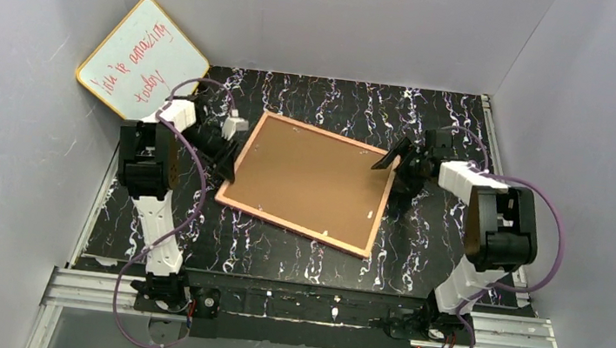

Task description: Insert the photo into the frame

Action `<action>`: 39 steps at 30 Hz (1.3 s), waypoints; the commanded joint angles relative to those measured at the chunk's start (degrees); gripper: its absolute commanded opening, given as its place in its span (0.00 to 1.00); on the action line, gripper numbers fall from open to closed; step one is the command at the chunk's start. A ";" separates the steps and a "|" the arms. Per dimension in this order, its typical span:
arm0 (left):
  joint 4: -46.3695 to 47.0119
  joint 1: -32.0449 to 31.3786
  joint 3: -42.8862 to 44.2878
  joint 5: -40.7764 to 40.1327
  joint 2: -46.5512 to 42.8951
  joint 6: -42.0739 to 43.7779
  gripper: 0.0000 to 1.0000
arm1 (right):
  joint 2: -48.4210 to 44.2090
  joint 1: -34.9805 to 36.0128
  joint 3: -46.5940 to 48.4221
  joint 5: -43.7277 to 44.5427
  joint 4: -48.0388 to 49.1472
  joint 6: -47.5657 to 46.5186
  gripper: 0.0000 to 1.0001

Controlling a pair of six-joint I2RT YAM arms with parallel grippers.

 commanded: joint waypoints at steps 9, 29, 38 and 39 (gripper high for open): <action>-24.68 -4.54 -16.00 11.27 -6.34 19.21 0.47 | 7.41 -3.32 19.61 5.52 -9.57 -6.44 0.97; 6.29 1.13 -18.48 10.56 -7.04 -18.93 0.29 | 12.39 30.39 22.98 -1.71 10.39 4.98 0.76; 8.61 0.90 -18.77 8.32 -4.19 -20.09 0.18 | 25.76 37.99 33.59 -3.27 12.36 6.79 0.68; 8.60 0.87 -18.79 8.16 -4.11 -20.22 0.17 | 27.14 38.13 34.58 -3.31 12.23 6.70 0.68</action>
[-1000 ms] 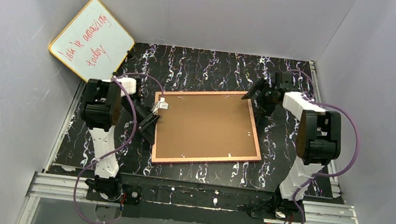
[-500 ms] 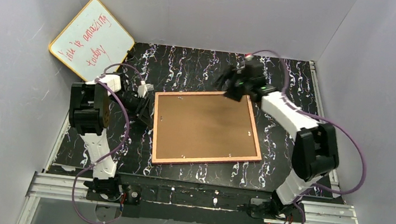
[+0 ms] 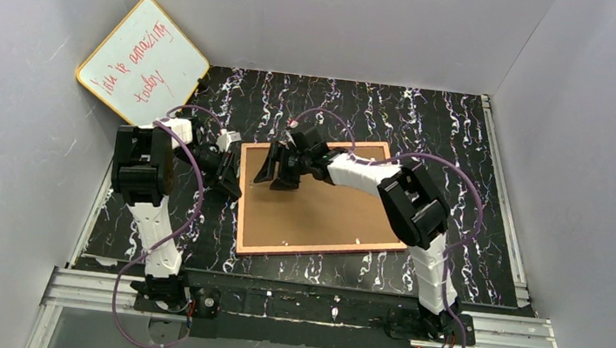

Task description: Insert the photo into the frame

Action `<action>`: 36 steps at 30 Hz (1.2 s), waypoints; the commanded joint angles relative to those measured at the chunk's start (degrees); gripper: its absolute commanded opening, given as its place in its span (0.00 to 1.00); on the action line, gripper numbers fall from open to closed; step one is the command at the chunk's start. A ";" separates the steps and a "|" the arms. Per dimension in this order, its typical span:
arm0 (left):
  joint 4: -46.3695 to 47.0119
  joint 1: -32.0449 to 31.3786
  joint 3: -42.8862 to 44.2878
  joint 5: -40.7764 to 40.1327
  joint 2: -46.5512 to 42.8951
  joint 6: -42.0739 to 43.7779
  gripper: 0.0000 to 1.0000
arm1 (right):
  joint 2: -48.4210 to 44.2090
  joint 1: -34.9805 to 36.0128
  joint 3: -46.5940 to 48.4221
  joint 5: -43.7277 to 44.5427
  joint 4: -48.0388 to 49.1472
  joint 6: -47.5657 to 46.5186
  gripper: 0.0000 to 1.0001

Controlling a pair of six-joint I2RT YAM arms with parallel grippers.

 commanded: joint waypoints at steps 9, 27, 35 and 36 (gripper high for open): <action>3.06 -0.36 -1.37 -3.68 1.53 0.72 0.16 | 8.03 2.02 10.81 -2.60 3.10 2.04 0.63; 2.96 -0.38 -1.63 -4.66 1.40 1.28 0.15 | 12.11 2.78 13.12 -6.45 6.53 5.37 0.57; 2.70 -0.41 -0.96 -4.58 1.45 1.36 0.14 | 13.99 2.82 14.68 -9.77 6.92 5.58 0.55; 2.66 -0.45 -0.87 -4.65 1.43 1.46 0.14 | 14.16 2.82 14.75 -10.26 7.17 5.65 0.55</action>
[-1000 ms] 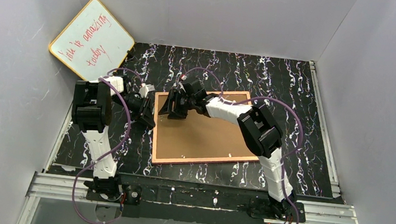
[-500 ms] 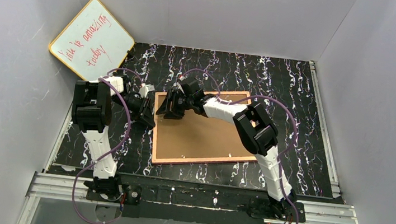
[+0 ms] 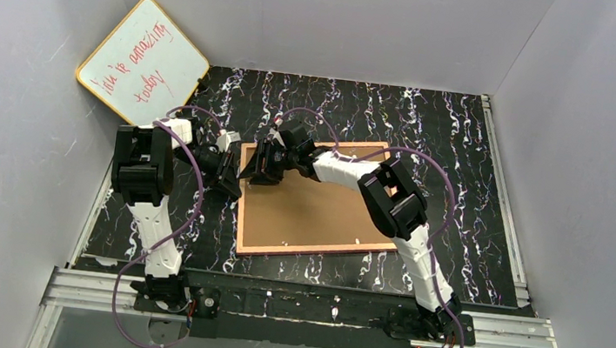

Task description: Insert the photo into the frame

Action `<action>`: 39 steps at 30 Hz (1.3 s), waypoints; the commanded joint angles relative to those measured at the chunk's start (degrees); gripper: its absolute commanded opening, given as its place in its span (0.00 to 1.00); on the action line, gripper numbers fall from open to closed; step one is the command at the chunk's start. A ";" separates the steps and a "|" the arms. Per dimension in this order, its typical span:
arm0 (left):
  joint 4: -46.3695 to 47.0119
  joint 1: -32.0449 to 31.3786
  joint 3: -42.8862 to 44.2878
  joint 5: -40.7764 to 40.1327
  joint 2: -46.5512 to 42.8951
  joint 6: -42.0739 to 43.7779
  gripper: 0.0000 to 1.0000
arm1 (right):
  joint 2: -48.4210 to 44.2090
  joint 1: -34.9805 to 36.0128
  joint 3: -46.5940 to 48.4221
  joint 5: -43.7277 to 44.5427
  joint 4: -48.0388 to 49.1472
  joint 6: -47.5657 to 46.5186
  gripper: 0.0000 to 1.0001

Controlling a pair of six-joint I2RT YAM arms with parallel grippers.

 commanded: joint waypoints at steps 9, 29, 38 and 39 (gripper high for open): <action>2.22 -0.47 -0.30 -5.16 1.32 2.65 0.14 | 2.39 1.02 2.30 -4.80 1.76 0.76 0.54; 1.54 -0.51 0.45 -5.07 1.04 3.31 0.13 | 4.17 1.55 4.29 -9.66 0.67 0.50 0.53; 1.13 -0.49 0.70 -5.04 0.96 3.53 0.13 | 4.96 1.98 6.43 -10.73 -1.96 -0.88 0.54; 0.96 -0.47 0.78 -5.13 0.92 3.61 0.13 | 4.88 1.93 6.81 -10.52 -2.29 -1.28 0.55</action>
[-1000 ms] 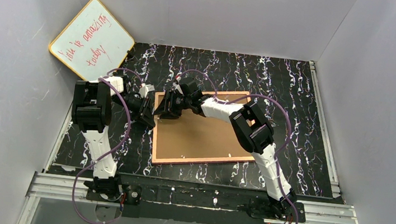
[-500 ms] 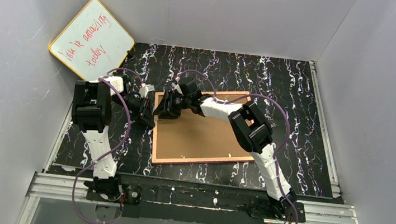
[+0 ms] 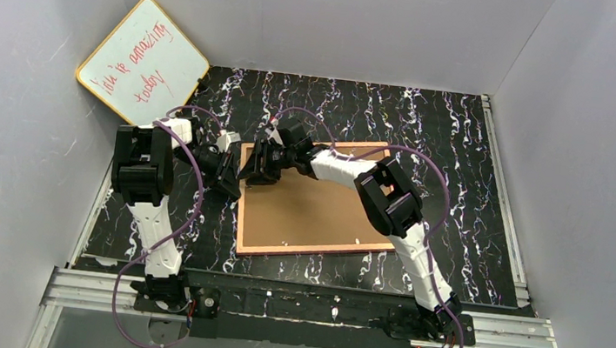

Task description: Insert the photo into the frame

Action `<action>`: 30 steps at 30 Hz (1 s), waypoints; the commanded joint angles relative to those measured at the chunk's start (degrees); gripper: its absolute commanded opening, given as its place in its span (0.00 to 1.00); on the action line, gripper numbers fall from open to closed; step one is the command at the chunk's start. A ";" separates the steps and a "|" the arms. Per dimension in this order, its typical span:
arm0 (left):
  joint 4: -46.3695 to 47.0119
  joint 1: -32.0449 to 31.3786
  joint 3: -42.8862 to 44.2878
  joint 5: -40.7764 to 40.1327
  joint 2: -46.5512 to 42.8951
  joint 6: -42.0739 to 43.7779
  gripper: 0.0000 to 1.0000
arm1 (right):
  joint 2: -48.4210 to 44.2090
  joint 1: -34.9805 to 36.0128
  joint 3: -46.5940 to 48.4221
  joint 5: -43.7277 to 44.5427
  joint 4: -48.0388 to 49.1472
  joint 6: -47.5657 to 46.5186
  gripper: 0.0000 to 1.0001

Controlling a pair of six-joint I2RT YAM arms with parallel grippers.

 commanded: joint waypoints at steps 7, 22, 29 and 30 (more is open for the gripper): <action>-4.65 -0.44 3.84 -5.93 -1.39 7.51 0.18 | -2.37 -2.54 10.38 -1.28 -9.67 -6.33 0.71; -2.49 -7.49 -7.00 -13.87 -11.28 13.59 0.27 | -41.70 -27.40 -23.32 36.92 -21.74 -15.17 0.99; -0.59 -10.79 -9.61 -14.98 -12.24 12.52 0.27 | -42.78 -37.02 -34.31 34.53 -19.37 -14.25 0.99; -0.35 -11.10 -9.98 -15.14 -12.37 12.40 0.27 | -41.14 -37.20 -33.94 34.00 -20.43 -14.42 0.99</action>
